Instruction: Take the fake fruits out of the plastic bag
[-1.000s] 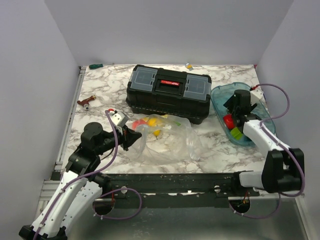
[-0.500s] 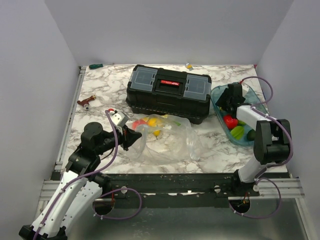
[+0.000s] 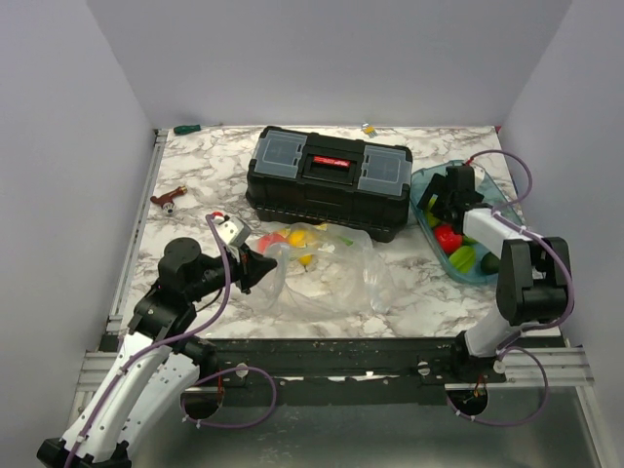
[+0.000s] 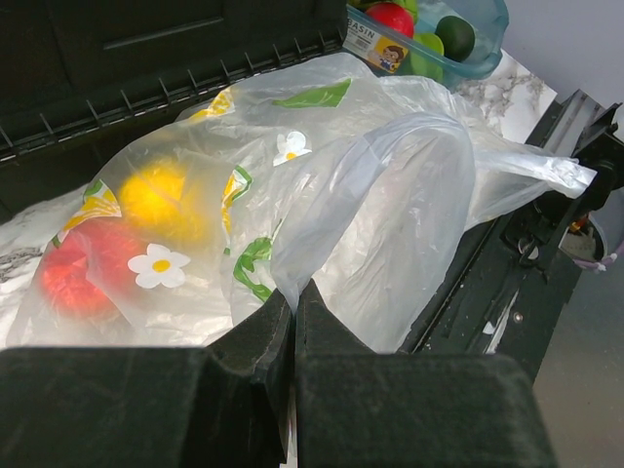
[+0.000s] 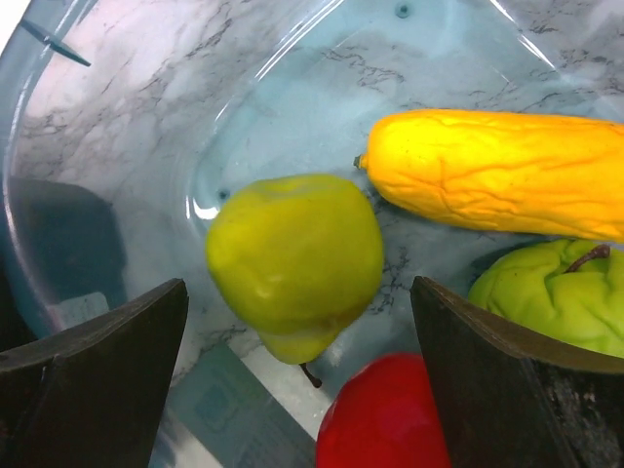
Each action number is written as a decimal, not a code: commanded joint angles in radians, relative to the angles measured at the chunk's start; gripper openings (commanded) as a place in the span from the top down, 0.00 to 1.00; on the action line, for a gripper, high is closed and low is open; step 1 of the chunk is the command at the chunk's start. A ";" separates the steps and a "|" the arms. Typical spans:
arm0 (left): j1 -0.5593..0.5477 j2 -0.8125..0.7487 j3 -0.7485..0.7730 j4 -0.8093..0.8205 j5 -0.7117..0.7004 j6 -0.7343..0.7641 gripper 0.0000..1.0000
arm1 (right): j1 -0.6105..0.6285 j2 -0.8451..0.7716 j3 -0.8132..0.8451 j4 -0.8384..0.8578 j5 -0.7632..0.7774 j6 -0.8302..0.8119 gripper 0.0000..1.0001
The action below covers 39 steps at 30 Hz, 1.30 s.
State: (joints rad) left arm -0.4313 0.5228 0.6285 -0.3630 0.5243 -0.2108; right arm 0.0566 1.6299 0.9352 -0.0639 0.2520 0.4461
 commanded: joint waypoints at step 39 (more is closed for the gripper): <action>0.012 0.010 0.020 0.008 0.024 -0.006 1.00 | 0.966 -0.479 0.010 0.051 -0.100 0.074 0.11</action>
State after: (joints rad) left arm -0.4248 0.5407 0.6285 -0.3603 0.5465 -0.2180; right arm 0.9009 1.1286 0.9382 -0.0860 0.0170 0.5728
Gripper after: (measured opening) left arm 0.003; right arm 0.916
